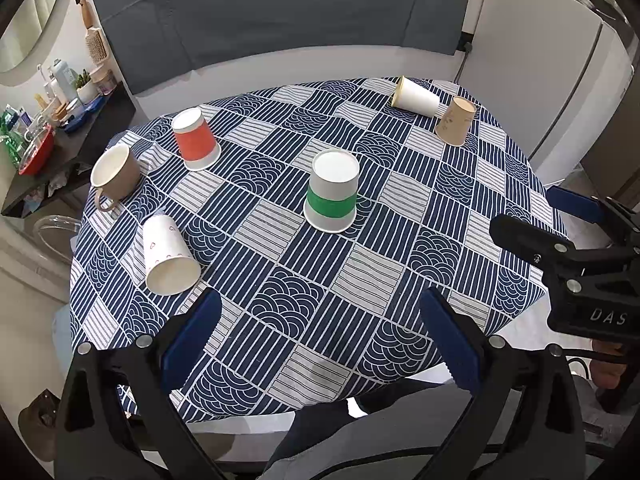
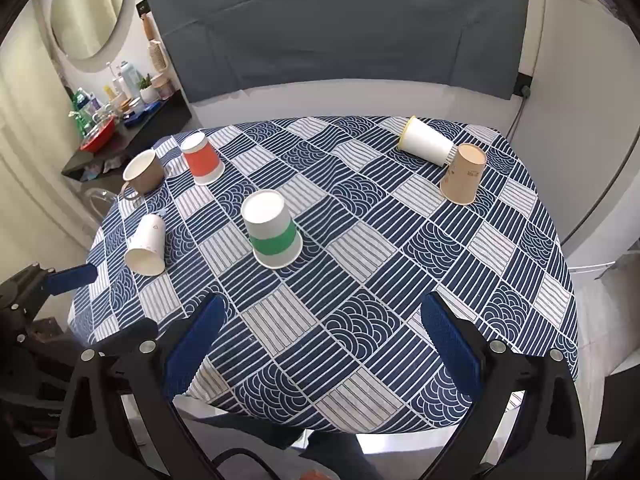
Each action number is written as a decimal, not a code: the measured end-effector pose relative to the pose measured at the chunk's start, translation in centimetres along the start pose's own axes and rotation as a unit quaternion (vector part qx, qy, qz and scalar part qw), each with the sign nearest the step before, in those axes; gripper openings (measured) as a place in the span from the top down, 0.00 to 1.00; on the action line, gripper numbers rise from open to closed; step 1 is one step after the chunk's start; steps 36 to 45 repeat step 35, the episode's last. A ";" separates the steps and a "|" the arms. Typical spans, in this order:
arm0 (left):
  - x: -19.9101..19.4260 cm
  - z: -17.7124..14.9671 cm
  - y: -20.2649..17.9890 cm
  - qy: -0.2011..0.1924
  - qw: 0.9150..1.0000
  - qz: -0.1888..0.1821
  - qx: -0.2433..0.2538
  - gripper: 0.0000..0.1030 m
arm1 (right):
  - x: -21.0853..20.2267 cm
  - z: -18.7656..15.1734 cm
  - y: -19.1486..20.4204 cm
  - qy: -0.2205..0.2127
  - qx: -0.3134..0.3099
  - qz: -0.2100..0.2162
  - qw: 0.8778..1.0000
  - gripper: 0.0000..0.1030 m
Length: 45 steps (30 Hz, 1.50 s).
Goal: Flip cup upside down
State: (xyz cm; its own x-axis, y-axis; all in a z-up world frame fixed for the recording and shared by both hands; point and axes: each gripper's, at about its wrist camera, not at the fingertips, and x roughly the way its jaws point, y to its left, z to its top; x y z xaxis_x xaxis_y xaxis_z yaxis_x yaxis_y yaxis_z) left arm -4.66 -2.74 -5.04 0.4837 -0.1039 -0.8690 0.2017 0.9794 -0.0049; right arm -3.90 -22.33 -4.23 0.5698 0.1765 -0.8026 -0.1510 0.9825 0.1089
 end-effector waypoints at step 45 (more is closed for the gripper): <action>0.7 -0.3 1.6 0.018 0.999 0.031 -0.038 0.06 | 0.3 0.1 0.4 0.008 -0.009 0.003 1.000 0.08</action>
